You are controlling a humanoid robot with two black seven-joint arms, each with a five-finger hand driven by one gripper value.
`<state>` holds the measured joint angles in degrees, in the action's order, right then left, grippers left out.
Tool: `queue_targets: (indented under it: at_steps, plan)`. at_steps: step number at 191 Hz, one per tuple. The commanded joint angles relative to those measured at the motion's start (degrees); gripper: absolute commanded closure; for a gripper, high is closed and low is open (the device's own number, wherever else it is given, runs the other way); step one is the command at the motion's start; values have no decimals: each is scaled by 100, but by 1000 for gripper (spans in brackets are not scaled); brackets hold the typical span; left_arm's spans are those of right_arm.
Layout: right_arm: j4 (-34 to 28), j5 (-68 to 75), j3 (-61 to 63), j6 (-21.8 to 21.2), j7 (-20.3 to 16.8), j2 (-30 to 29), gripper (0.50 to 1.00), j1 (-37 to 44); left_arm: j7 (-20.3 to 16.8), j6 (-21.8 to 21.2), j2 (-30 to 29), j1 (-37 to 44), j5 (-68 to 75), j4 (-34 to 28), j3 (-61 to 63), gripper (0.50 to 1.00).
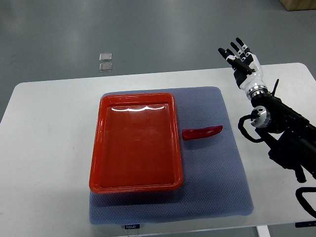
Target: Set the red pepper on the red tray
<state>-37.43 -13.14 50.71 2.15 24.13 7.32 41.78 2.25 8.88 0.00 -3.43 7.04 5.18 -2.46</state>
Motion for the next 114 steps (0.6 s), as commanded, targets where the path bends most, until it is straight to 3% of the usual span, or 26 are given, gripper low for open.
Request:
queue_targets:
  at_steps: [1,80,114]
  plan:
    - [-1,5,0,-13,-5,6,587,-4,4,-1,0,0,-1,0,0,500]
    - [-28,5,-18,49,-23,103,587,111,4,-1,0,0,-1,0,0,500]
    - [-203,-4,-44,66,-40,419,587,119,-5,-1,0,0,-1,0,0,500]
